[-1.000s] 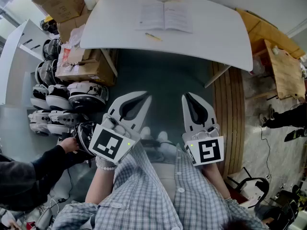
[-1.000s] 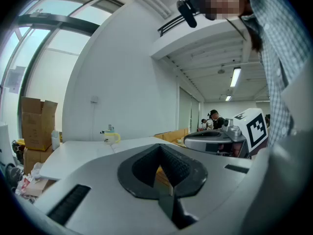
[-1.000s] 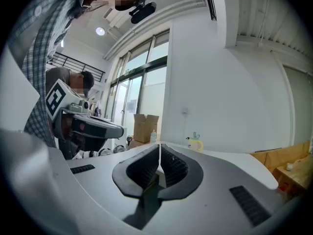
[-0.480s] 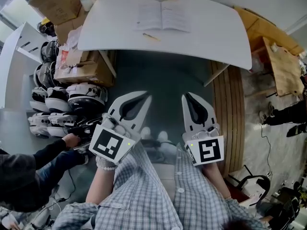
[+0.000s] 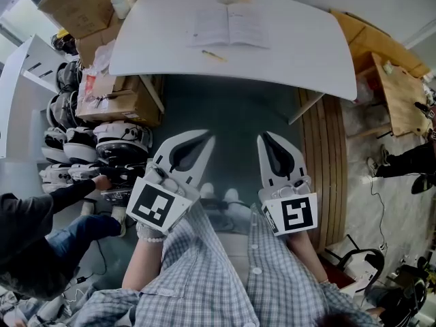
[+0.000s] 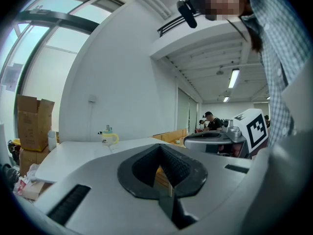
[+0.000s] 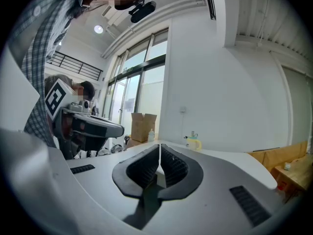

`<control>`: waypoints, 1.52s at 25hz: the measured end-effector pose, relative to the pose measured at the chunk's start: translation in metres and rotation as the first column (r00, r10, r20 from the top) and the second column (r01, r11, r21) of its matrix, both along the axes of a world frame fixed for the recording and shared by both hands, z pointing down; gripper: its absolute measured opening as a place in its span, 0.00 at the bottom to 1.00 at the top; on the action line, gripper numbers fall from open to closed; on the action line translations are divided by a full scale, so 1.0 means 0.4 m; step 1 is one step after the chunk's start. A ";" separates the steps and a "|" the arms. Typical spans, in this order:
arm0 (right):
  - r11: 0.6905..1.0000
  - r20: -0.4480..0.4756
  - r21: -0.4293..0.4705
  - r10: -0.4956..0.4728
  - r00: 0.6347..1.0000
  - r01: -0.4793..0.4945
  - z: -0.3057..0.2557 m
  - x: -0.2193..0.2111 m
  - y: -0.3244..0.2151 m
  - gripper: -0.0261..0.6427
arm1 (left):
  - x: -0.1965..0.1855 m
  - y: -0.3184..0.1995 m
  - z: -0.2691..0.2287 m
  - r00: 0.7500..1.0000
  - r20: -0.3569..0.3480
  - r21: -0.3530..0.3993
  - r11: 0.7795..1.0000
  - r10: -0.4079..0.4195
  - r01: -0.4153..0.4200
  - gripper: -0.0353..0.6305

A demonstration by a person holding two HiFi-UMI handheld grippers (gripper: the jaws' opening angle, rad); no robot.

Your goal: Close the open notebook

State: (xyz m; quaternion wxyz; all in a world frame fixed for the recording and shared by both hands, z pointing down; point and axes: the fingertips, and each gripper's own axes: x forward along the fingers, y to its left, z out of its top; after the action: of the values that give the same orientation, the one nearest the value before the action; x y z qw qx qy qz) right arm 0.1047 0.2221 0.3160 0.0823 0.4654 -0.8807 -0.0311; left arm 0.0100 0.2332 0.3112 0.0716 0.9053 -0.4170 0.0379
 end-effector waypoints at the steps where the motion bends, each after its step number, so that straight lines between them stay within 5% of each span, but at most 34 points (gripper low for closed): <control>1: 1.000 0.002 -0.001 0.001 1.000 -0.001 0.000 -0.001 -0.002 0.08 | -0.001 -0.002 0.000 1.000 0.000 0.001 1.000 0.001 -0.001 0.06; 38: 0.989 0.021 0.027 0.145 0.989 -0.146 -0.009 -0.075 -0.024 0.08 | -0.122 -0.047 -0.005 0.996 -0.015 0.044 0.995 0.085 -0.085 0.06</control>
State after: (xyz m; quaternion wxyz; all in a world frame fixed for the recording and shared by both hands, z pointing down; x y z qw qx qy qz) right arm 0.0745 0.2124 0.3124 0.0693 0.5297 -0.8447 -0.0334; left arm -0.0389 0.2143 0.3094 0.0537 0.9238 -0.3783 0.0242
